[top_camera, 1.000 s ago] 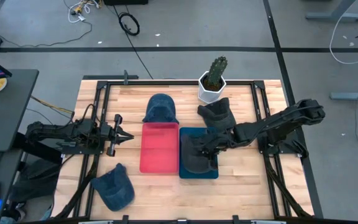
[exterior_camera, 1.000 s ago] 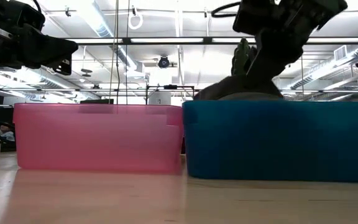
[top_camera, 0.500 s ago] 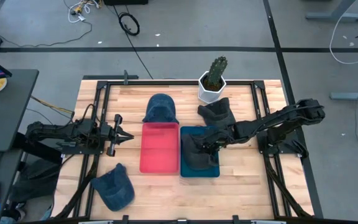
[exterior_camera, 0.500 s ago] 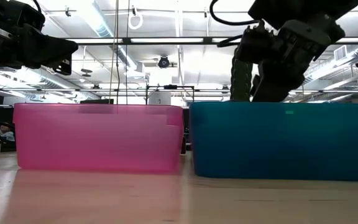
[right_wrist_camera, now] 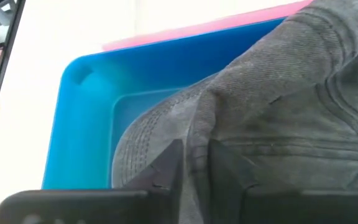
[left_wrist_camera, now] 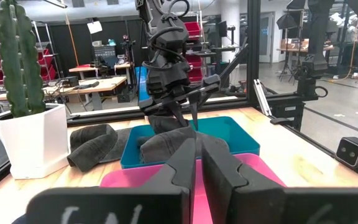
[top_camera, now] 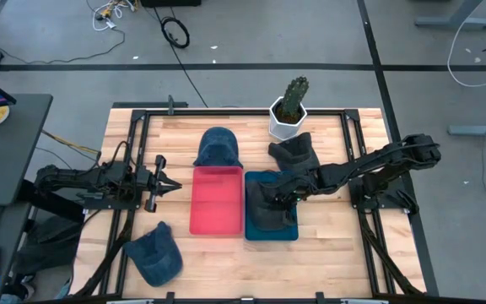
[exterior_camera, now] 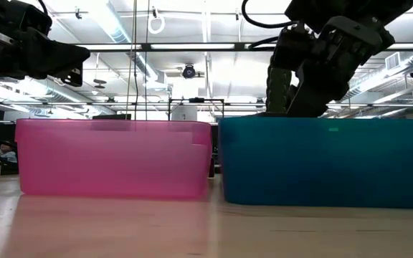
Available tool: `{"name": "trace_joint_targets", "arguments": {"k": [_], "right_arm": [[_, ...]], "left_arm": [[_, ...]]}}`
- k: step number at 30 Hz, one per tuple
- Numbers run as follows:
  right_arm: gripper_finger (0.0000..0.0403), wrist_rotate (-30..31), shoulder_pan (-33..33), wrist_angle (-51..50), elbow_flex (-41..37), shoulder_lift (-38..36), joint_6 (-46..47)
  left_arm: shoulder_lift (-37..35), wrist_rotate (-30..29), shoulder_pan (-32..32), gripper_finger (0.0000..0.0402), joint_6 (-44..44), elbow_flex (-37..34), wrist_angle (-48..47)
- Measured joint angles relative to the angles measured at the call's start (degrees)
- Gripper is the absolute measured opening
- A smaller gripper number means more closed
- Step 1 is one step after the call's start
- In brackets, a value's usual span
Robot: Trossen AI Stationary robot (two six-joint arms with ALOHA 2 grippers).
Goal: Pick & Place hat
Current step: Put the bottom gray cap into the blue bin, then put the gray cap into the blue bin
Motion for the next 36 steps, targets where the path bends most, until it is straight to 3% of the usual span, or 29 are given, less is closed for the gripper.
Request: {"name": "trace_joint_targets", "arguments": {"k": [16, 30, 36], "right_arm": [[0.0218, -4.9, 0.02, -1.24, 4.29, 0.0, 1.79], [0.0231, -5.13, -0.28, -5.14, 9.74, -0.13, 4.14], [0.0231, -10.73, -1.51, -5.21, 10.16, -3.23, 4.34]], "left_arm": [[0.01, 0.0, 0.01, 0.003, -0.01, 0.02, 0.02], [0.0, 0.01, 0.02, 0.003, -0.02, 0.01, 0.02], [0.01, 0.01, 0.02, 0.003, 0.0, 0.02, 0.0]]}}
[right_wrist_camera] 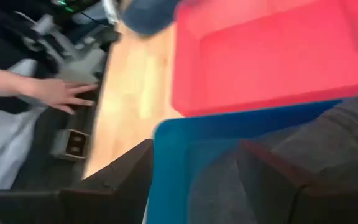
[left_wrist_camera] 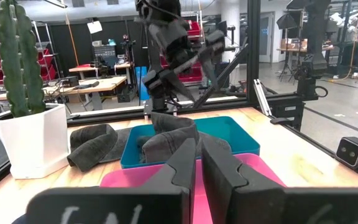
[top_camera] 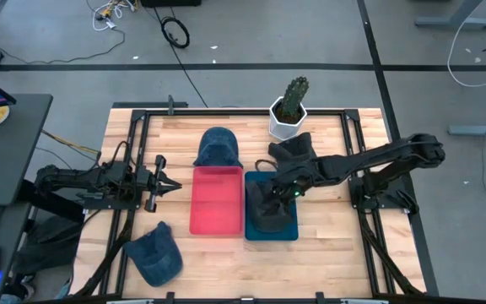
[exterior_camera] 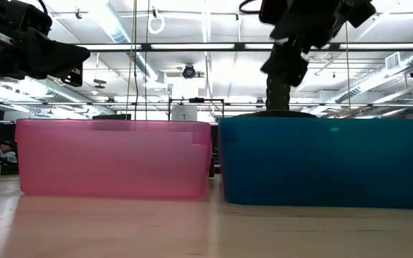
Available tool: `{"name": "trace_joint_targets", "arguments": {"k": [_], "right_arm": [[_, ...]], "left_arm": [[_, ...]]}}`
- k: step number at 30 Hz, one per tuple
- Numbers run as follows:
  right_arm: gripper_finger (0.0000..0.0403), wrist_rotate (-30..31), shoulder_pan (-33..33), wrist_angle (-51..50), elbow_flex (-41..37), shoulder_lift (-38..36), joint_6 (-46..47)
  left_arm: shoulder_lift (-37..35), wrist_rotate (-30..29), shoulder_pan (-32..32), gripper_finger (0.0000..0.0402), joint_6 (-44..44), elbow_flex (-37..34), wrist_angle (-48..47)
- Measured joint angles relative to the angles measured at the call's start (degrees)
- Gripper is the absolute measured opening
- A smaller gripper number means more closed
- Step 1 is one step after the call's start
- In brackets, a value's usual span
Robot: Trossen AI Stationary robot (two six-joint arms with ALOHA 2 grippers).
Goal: Pick & Place hat
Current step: Put the gray cap into the blue bin
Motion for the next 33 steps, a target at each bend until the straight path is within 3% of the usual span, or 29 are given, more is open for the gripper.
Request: {"name": "trace_joint_targets", "arguments": {"k": [5, 15, 19, 23, 28, 33], "right_arm": [[0.0231, 1.99, -0.39, -1.77, 0.04, -4.71, 0.26], [0.0231, 21.05, -0.09, -13.2, -0.55, -14.83, 4.68], [0.0231, 23.96, 0.09, -20.15, -1.68, -15.39, 5.07], [0.0231, 24.57, -1.14, -24.38, -1.68, -15.19, 0.9], [0.0231, 24.87, -4.25, -25.89, -1.68, -15.49, -13.74], [0.0231, 28.2, -9.99, -31.35, -1.68, -15.48, -20.75]], "left_arm": [[0.0, -0.02, -0.02, 0.003, -0.02, -0.02, 0.02], [0.0, 0.0, 0.0, 0.003, 0.0, -0.01, 0.02], [0.0, -0.01, -0.01, 0.003, 0.0, 0.0, 0.02], [0.0, 0.0, 0.0, 0.003, 0.0, 0.0, 0.0], [-0.02, -0.02, -0.01, 0.003, -0.01, 0.0, 0.01], [0.0, -0.02, 0.0, 0.003, -0.02, -0.02, 0.02]]}}
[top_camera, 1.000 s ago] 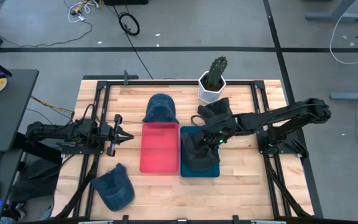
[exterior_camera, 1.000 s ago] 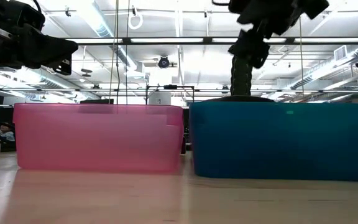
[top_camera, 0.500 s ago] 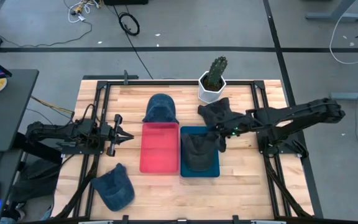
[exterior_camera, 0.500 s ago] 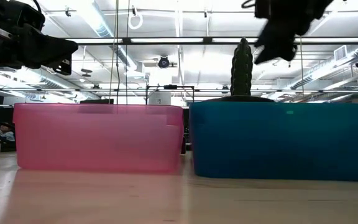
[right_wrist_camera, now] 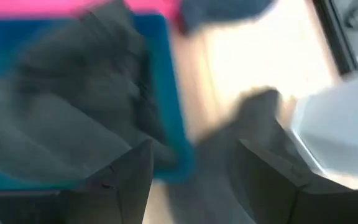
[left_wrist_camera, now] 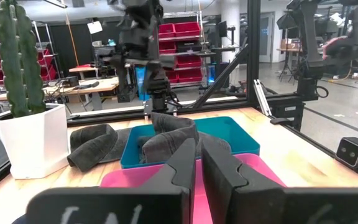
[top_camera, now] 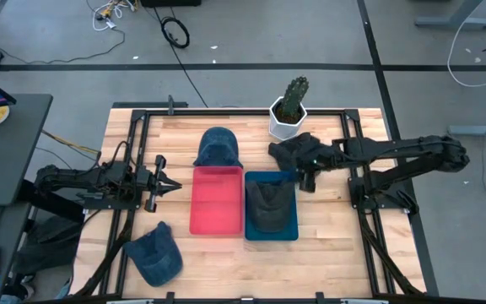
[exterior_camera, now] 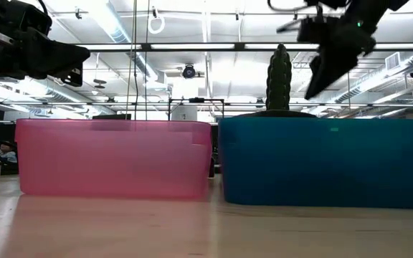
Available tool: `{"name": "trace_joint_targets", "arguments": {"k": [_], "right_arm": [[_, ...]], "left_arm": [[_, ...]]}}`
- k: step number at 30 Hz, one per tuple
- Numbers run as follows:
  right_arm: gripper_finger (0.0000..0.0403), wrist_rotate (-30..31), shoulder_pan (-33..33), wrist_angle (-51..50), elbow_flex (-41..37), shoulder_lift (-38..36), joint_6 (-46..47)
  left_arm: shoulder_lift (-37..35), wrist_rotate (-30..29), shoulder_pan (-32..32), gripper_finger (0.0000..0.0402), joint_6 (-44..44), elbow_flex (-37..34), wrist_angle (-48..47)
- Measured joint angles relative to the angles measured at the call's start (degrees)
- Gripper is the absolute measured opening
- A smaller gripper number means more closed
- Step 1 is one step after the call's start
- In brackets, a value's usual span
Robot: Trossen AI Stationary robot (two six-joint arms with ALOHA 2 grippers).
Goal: Pick & Place hat
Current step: Put the gray cap into the blue bin
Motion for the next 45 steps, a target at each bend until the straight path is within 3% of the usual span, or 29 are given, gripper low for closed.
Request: {"name": "trace_joint_targets", "arguments": {"k": [5, 18, 32, 42, 45], "right_arm": [[0.0231, -0.24, -7.29, -6.94, -0.04, 0.1, -5.08], [0.0231, -8.23, -20.95, -4.21, -0.07, 6.18, -14.04], [0.0231, -10.99, -22.99, -1.08, -0.07, 19.53, -18.1], [0.023, -11.72, -23.29, -0.82, -0.07, 21.66, -18.31], [0.0213, -11.75, -23.52, -1.34, -0.07, 21.64, -17.99]], "left_arm": [[-0.02, 0.02, -0.01, 0.003, 0.0, 0.01, -0.02], [-0.02, 0.0, 0.0, 0.003, 0.02, 0.0, 0.0], [0.0, 0.01, 0.0, 0.003, 0.0, 0.0, 0.0], [-0.01, 0.0, 0.0, 0.003, 0.01, 0.01, -0.02], [-0.02, 0.0, 0.0, 0.003, 0.0, 0.02, -0.02]]}}
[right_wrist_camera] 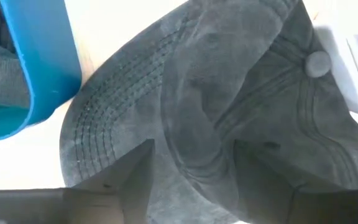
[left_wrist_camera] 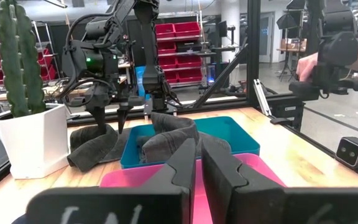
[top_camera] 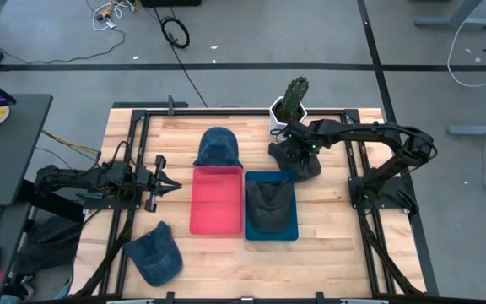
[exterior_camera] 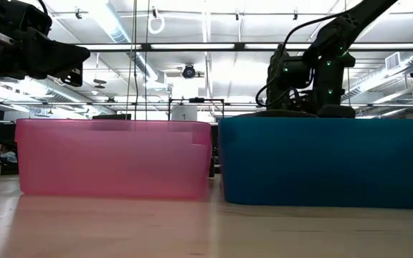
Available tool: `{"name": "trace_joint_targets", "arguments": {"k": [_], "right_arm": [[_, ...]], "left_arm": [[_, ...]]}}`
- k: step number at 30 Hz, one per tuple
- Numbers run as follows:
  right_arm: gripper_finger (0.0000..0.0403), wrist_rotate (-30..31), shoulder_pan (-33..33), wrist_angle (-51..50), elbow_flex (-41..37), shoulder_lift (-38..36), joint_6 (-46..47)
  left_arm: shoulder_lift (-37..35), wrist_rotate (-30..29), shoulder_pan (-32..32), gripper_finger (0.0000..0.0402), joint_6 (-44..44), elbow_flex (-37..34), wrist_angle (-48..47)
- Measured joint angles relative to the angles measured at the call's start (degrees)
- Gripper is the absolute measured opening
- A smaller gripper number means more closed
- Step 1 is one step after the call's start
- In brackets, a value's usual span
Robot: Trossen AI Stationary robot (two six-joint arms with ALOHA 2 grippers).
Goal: Pick & Place hat
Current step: Put the gray cap into the blue bin
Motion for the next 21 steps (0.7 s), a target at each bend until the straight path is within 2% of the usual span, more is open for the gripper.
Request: {"name": "trace_joint_targets", "arguments": {"k": [4, 9, 10, 16, 21], "right_arm": [[0.0153, 0.03, -0.01, -0.83, 0.0, 0.0, 0.35], [0.0032, -0.05, -0.01, -3.35, 0.0, -0.04, -0.3], [0.0018, -0.05, -0.01, -3.96, 0.0, -0.04, -0.33], [0.0015, -0.04, -0.01, -8.29, 0.02, -0.7, 1.52], [0.0009, 0.05, 0.03, -13.64, 0.02, -4.66, 5.77]], "left_arm": [[0.01, 0.0, 0.0, 0.003, 0.0, -0.01, 0.02], [0.02, 0.01, 0.0, 0.003, 0.01, 0.0, 0.0], [0.0, 0.0, 0.0, 0.003, 0.02, -0.02, 0.02], [0.0, 0.02, 0.0, 0.003, 0.0, -0.02, 0.01], [0.01, 0.02, 0.0, 0.003, 0.02, -0.01, 0.0]]}}
